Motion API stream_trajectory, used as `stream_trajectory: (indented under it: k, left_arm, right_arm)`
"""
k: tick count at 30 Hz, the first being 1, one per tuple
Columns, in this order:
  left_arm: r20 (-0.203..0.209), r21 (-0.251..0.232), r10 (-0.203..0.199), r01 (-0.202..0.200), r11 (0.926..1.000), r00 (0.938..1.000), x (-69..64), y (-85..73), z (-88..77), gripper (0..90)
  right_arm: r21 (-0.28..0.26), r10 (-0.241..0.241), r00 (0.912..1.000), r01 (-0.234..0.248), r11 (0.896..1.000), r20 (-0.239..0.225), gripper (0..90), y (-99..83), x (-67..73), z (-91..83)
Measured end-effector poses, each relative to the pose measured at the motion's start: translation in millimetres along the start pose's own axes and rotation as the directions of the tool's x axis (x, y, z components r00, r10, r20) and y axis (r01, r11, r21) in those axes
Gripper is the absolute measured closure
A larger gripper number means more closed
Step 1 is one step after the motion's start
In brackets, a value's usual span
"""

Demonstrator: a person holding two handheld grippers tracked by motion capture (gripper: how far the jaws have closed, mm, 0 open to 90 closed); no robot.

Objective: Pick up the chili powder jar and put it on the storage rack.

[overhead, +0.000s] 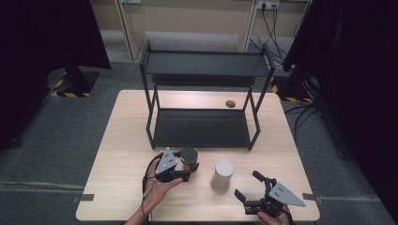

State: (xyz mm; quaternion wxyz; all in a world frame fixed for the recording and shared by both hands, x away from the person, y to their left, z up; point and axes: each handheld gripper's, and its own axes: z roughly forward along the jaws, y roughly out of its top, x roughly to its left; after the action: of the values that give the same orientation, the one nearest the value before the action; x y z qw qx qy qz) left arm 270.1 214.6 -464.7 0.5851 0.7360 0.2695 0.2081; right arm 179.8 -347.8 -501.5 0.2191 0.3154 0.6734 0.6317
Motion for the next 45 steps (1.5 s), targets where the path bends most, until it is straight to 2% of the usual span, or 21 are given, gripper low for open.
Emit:
stream_trajectory:
  k: [7,16,21,26,30,35,45]
  left_arm:
    - [0.001,-0.006,0.003,-0.003,1.0000,1.0000,3.7,12.7,-8.4,31.5]
    - [-0.018,-0.026,-0.019,0.018,0.9995,0.9997,9.3,28.8,-11.8,31.5]
    - [-0.017,-0.030,0.001,-0.002,0.9996,0.9998,10.4,41.2,-13.8,31.5]
    - [-0.006,-0.037,-0.003,0.003,0.9993,1.0000,13.9,50.8,-15.3,31.5]
    - [-0.007,-0.036,0.012,-0.012,0.9993,0.9999,16.1,62.3,-17.1,31.5]
    - [0.003,-0.039,0.005,-0.005,0.9992,1.0000,19.8,76.8,-20.3,31.5]
    - [-0.013,-0.044,0.046,-0.047,0.9979,0.9988,20.7,114.3,-28.1,31.5]
  right_arm:
    - [0.002,0.001,1.0000,-0.001,1.000,-0.001,0.5,-0.2,0.1,0.8]
    - [0.005,0.002,1.0000,-0.002,1.000,0.001,0.5,-0.1,0.3,1.4]
    - [0.006,0.003,1.0000,-0.003,1.000,0.001,0.5,-0.1,0.2,1.3]
    - [0.006,0.003,1.0000,-0.003,1.000,0.002,0.5,-0.1,0.2,1.3]
    - [0.006,0.004,1.0000,-0.004,1.000,0.002,0.5,0.0,0.3,1.2]
    - [0.005,0.004,1.0000,-0.004,1.000,0.003,0.5,-0.1,0.2,1.2]
    - [0.004,0.007,1.0000,-0.007,1.000,0.005,0.5,-0.2,0.2,1.1]
